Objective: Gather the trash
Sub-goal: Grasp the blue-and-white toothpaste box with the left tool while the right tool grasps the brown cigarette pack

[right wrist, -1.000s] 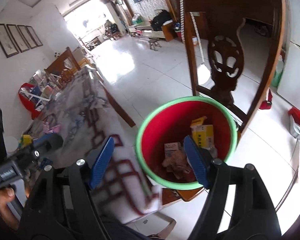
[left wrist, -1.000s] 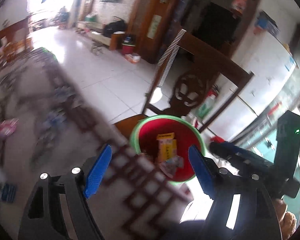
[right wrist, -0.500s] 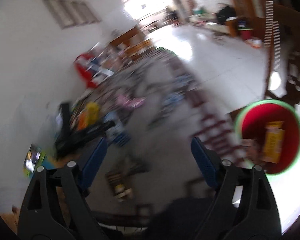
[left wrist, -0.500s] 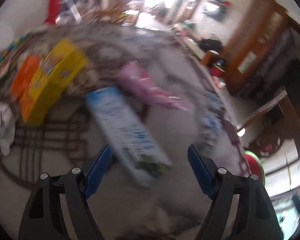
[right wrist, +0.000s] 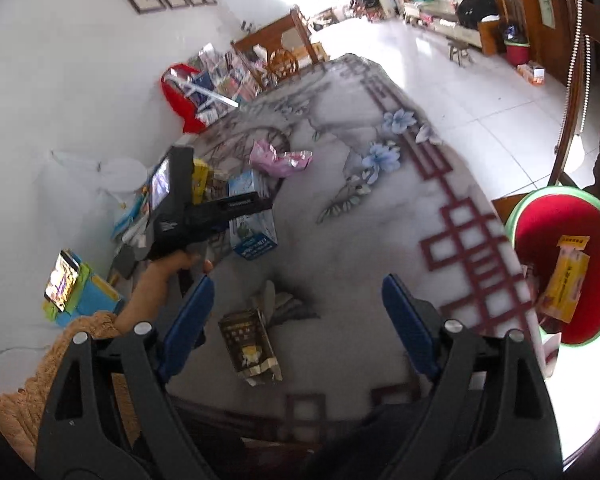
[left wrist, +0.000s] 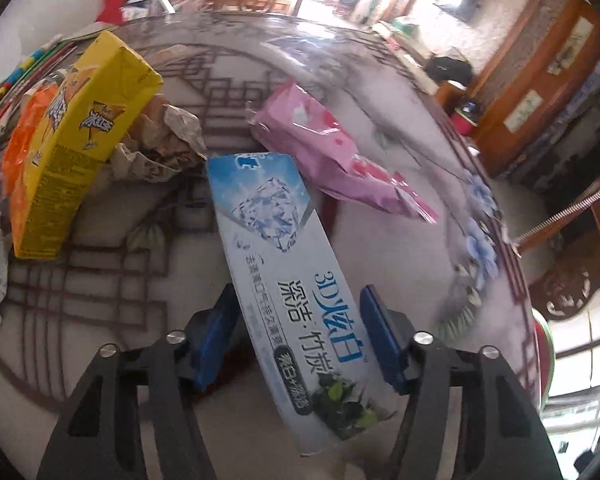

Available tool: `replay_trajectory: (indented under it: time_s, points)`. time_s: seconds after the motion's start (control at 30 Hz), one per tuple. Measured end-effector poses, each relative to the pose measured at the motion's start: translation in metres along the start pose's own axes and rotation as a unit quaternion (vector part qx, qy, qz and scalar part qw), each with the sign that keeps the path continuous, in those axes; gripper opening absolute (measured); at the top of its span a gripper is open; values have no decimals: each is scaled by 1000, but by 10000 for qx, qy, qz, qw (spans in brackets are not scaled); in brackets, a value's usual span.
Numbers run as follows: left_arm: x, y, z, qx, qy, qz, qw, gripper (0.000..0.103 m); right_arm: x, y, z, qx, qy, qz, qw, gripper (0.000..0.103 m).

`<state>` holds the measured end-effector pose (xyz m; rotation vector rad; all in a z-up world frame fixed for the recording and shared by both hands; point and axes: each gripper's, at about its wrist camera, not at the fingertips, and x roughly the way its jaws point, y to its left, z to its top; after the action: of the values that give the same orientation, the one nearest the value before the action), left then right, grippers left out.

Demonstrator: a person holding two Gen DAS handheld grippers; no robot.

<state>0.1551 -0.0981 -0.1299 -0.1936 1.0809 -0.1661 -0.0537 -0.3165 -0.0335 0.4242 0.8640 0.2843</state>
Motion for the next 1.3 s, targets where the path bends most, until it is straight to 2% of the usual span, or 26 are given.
replay_trajectory:
  time_s: [0.07, 0.2, 0.3, 0.43, 0.5, 0.63, 0.7, 0.73, 0.77, 0.87, 0.9, 1.0, 1.07, 1.3]
  points:
    - [-8, 4, -7, 107, 25, -111, 9999, 47, 6, 8, -1, -201, 138, -153, 9996, 87]
    - [-28, 19, -31, 149, -15, -258, 9996, 46, 14, 22, -7, -533, 274, -469, 9971, 89]
    - [-48, 37, -56, 100, -40, -332, 9994, 46, 26, 31, -11, -592, 455, -417, 9963, 90]
    - [-69, 56, -89, 97, -72, -133, 9998, 47, 59, 55, -26, -889, 858, -145, 9922, 90]
    - [-73, 67, -97, -34, -62, -139, 9999, 48, 82, 66, -37, -1141, 1144, -225, 9866, 90]
    - [-76, 73, -103, -46, -114, 20, 9999, 51, 100, 74, -47, -1410, 1338, -522, 9795, 90]
    - [-76, 72, -103, -35, -147, -43, 9999, 61, 101, 73, -48, -1447, 1340, -592, 9786, 90]
    - [-76, 69, -103, -9, -185, -41, 9998, 69, 101, 72, -49, -1457, 1322, -645, 9783, 90]
    - [-77, 67, -103, 16, -213, -29, 9998, 71, 102, 71, -49, -1450, 1306, -685, 9784, 90]
    - [-77, 68, -102, 2, -329, -52, 9994, 71, 108, 71, -51, -1464, 1368, -738, 9769, 90]
    - [-78, 69, -102, -26, -380, -76, 9992, 69, 111, 72, -53, -1507, 1406, -768, 9755, 90]
    - [-69, 68, -102, 79, -277, 11, 9996, 53, 119, 78, -56, -1657, 1471, -820, 9717, 90]
    - [-69, 67, -104, 149, -361, 25, 9992, 48, 120, 80, -58, -1710, 1461, -824, 9709, 90]
    - [-87, 74, -101, 29, -861, -39, 9963, 45, 122, 79, -58, -1666, 1439, -711, 9729, 90]
